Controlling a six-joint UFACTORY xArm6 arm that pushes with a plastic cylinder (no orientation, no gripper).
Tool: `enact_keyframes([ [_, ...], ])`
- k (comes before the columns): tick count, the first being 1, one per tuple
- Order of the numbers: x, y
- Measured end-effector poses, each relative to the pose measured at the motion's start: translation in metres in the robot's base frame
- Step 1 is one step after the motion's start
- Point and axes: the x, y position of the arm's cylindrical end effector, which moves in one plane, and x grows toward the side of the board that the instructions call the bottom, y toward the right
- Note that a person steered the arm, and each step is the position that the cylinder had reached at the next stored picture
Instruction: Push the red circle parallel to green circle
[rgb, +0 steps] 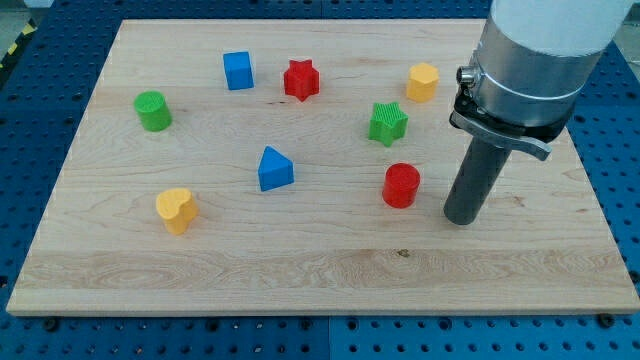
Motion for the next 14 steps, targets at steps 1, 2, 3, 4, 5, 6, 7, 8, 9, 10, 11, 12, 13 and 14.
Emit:
enact_keyframes([
  [1,-0.001,-0.007],
  [2,-0.002,-0.024],
  [3,-0.014,-0.031],
  [4,-0.025,-0.040],
  [5,-0.025,-0.046],
  [6,-0.026,-0.062],
  [7,-0.033,-0.087],
  [8,-0.042,-0.117],
  [9,-0.060,-0.133],
  [10,-0.078,-0.134],
  [11,-0.093,-0.134],
  [12,-0.112,-0.131],
  [13,-0.130,-0.129],
  [14,-0.152,-0.126],
])
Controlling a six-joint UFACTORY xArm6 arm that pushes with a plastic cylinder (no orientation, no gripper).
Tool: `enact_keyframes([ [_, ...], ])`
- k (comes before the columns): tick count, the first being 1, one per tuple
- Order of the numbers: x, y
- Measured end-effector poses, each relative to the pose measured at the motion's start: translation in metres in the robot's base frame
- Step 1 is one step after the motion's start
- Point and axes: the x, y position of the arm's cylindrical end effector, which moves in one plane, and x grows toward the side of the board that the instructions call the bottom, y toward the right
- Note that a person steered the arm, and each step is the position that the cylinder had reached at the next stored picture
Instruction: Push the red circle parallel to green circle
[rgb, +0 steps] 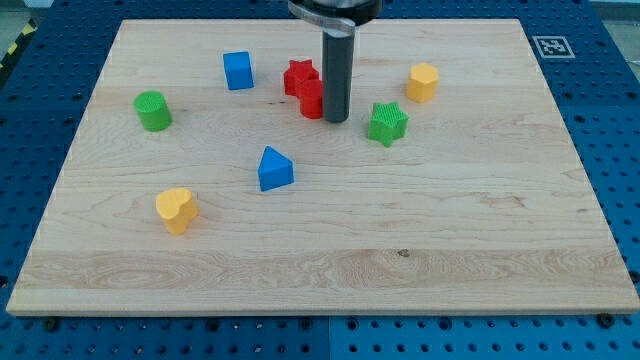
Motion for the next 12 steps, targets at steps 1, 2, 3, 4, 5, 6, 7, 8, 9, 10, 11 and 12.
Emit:
enact_keyframes([
  [1,-0.022,0.000],
  [2,-0.040,0.000],
  [3,-0.047,-0.001],
  [4,-0.043,-0.001],
  [5,-0.030,-0.005],
  [6,-0.029,-0.016],
  [7,-0.029,-0.040],
  [8,-0.027,-0.070],
  [9,-0.018,-0.099],
  [10,0.017,-0.097],
  [11,0.065,-0.094],
  [12,0.076,-0.097],
])
